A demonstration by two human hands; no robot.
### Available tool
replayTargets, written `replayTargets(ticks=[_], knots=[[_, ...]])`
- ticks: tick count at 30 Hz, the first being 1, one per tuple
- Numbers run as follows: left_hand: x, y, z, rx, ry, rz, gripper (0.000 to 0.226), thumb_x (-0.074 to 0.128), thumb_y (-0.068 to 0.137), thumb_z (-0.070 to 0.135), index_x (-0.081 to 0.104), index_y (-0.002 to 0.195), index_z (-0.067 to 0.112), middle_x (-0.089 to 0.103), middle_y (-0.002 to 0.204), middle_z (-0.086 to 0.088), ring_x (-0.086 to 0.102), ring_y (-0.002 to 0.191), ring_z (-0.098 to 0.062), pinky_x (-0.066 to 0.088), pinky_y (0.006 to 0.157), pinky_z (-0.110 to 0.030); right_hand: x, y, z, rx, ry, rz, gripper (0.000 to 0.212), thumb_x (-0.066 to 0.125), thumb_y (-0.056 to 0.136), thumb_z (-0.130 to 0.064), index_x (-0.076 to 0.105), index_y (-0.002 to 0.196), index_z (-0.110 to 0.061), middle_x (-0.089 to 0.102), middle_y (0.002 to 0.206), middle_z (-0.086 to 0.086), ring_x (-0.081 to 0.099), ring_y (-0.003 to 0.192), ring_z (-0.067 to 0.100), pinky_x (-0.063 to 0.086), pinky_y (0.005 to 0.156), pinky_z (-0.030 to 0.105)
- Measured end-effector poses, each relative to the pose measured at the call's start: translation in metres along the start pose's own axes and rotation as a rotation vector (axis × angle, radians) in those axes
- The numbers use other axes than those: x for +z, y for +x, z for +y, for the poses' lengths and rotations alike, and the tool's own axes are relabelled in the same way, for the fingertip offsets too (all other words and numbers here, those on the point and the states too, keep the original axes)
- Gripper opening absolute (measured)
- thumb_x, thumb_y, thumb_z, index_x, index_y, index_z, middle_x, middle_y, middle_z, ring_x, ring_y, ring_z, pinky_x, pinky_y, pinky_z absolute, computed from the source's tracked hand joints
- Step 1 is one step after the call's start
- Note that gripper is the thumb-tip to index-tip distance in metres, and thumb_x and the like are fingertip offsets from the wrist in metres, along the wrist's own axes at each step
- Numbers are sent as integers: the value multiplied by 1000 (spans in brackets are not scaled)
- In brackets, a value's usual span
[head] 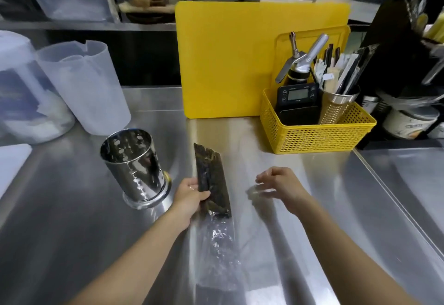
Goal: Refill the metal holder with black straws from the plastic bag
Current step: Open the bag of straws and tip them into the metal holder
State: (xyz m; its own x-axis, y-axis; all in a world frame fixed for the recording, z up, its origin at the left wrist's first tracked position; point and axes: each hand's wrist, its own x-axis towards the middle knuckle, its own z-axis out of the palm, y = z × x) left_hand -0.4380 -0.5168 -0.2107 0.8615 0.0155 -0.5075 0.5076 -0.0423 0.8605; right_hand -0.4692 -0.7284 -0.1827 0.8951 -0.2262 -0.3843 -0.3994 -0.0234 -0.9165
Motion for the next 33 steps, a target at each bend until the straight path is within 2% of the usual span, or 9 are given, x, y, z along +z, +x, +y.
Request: replayTargets(ticks=[3, 7, 11, 14, 18, 21, 24, 29, 33], knots=[[-7, 2, -9, 18, 197, 38, 28, 58, 84, -5, 45, 103, 10, 58, 104, -8, 56, 92, -23, 47, 85, -37, -18, -3, 12, 105, -88, -8, 6, 54, 83, 6, 56, 79, 3, 58, 74, 18, 60, 53, 26, 50, 41, 25], [-11, 2, -11, 203, 599, 177, 39, 65, 79, 4, 40, 108, 11, 52, 118, -11, 52, 100, -25, 43, 83, -36, -30, -8, 26, 197, -143, -78, 19, 54, 81, 10, 50, 64, 4, 44, 58, 19, 55, 51, 34, 57, 49, 49], [-2, -11, -3, 359, 1038, 236, 39, 62, 84, 25, 47, 118, 11, 45, 128, -10, 40, 122, -28, 33, 105, -39, -26, -13, 19, 97, -122, 12, 18, 54, 82, 12, 47, 79, -4, 47, 52, 13, 47, 31, 19, 41, 33, 19], [18, -33, 11, 401, 876, 60, 24, 58, 87, 34, 56, 102, 15, 61, 106, -2, 57, 102, -23, 46, 90, -36, -21, -8, 13, 14, -150, 147, 54, 61, 82, 3, 32, 124, -14, 57, 89, 23, 56, 54, 22, 50, 45, 30], [50, -69, 35, 427, 842, -136, 38, 57, 81, 54, 56, 83, 16, 54, 74, 5, 56, 77, -19, 43, 68, -31, -5, -12, -4, -118, -187, 197, 45, 54, 81, 3, 29, 111, -19, 57, 85, 24, 59, 48, 27, 51, 45, 34], [66, -89, 45, 302, 847, -375, 67, 62, 71, 62, 46, 116, 15, 58, 107, 3, 56, 99, -15, 42, 73, -29, 7, -17, -14, -186, -217, 212, 41, 55, 81, 2, 29, 108, -16, 56, 90, 22, 60, 61, 28, 46, 47, 30], [72, -98, 41, 229, 855, -501, 107, 73, 68, 50, 1, 143, 27, 40, 144, 2, 42, 128, -19, 40, 101, -36, 17, -22, -19, -228, -211, 210, 41, 52, 83, 4, 29, 114, -11, 53, 81, 15, 55, 57, 21, 42, 38, 22], [72, -106, 40, 488, 1203, 25, 56, 50, 84, 8, 23, 131, 15, 60, 117, -13, 59, 102, -36, 41, 76, -37, 27, -34, -27, -369, -1, 40, 52, 57, 85, 1, 26, 121, -18, 59, 77, 18, 61, 49, 20, 50, 43, 26], [51, -102, 67, 723, 1332, 208, 24, 45, 89, 9, 51, 111, 18, 63, 115, -12, 59, 105, -36, 34, 70, -34, 12, -29, -29, -661, -124, 81, 45, 53, 92, -17, 37, 134, -22, 60, 73, 2, 59, 64, 12, 50, 65, 30]])
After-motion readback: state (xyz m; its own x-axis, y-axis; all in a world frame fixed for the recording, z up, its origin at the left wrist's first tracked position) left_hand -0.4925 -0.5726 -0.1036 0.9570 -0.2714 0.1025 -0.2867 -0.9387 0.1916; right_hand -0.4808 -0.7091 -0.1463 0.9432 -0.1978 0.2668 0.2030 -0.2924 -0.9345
